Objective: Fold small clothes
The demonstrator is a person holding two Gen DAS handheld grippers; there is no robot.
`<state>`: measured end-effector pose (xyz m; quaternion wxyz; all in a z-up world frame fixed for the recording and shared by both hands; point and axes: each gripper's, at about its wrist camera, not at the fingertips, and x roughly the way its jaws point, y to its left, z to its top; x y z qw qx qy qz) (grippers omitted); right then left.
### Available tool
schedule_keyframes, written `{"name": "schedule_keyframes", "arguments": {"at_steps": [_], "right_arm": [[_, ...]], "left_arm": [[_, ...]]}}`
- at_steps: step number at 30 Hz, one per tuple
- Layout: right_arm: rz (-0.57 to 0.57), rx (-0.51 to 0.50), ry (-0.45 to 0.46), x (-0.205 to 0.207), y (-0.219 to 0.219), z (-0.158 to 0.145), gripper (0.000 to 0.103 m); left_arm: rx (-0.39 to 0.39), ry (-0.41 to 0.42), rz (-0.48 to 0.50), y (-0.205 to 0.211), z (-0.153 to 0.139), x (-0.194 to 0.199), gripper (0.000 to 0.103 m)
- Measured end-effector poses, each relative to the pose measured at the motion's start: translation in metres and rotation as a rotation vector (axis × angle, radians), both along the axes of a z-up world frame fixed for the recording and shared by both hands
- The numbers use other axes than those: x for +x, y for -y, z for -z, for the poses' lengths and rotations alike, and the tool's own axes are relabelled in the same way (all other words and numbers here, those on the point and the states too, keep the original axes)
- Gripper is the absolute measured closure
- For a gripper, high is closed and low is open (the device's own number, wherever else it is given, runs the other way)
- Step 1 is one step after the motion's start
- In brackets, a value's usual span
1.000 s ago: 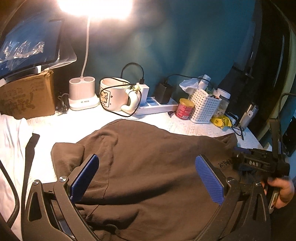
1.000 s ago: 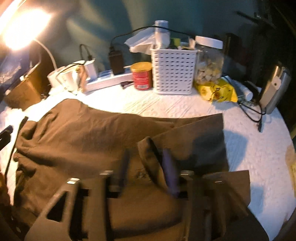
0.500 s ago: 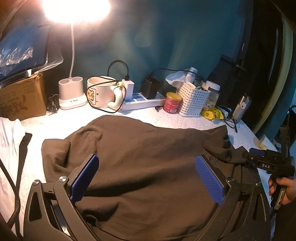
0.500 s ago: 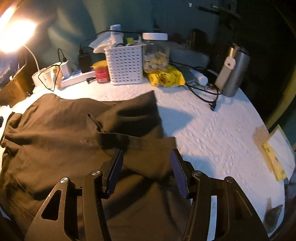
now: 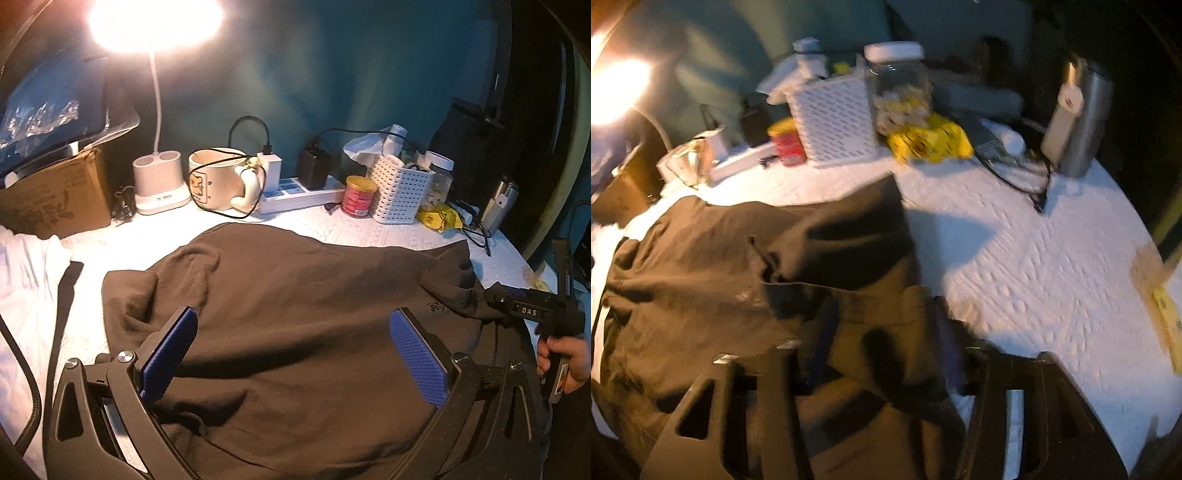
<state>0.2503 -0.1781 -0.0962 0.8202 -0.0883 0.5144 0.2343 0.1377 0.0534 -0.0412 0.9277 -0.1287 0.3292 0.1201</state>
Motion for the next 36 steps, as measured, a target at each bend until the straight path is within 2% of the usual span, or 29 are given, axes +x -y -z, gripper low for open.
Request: {"name": "schedule_keyframes", "arguments": {"at_steps": [1, 8, 15, 18, 20, 27, 33, 36], "right_arm": [[-0.044, -0.019, 0.015, -0.006, -0.007, -0.003, 0.097], [-0.199, -0.053, 0.012, -0.053, -0.028, -0.007, 0.097], [-0.222, -0.079, 0.003, -0.091, -0.030, -0.006, 0.097], [-0.217, -0.106, -0.010, -0.100, -0.032, -0.003, 0.080], [-0.221, -0.102, -0.021, -0.106, -0.034, -0.005, 0.059], [-0.268, -0.099, -0.027, -0.121, -0.052, -0.017, 0.057], [-0.244, -0.084, 0.009, -0.117, -0.073, -0.030, 0.057], [-0.239, -0.079, 0.020, -0.114, -0.083, -0.035, 0.057]], "left_arm": [[-0.002, -0.001, -0.005, -0.001, 0.000, -0.001, 0.000], [-0.021, 0.003, 0.005, -0.001, 0.004, -0.011, 0.000], [-0.052, -0.001, -0.003, -0.012, 0.013, -0.027, 0.000], [-0.044, -0.006, -0.008, -0.020, 0.016, -0.034, 0.000], [-0.044, -0.008, -0.017, -0.028, 0.018, -0.039, 0.000], [-0.036, -0.014, -0.071, -0.070, 0.023, -0.055, 0.000], [-0.051, -0.012, -0.080, -0.113, 0.033, -0.055, 0.001], [-0.073, -0.025, -0.079, -0.136, 0.042, -0.045, 0.011]]}}
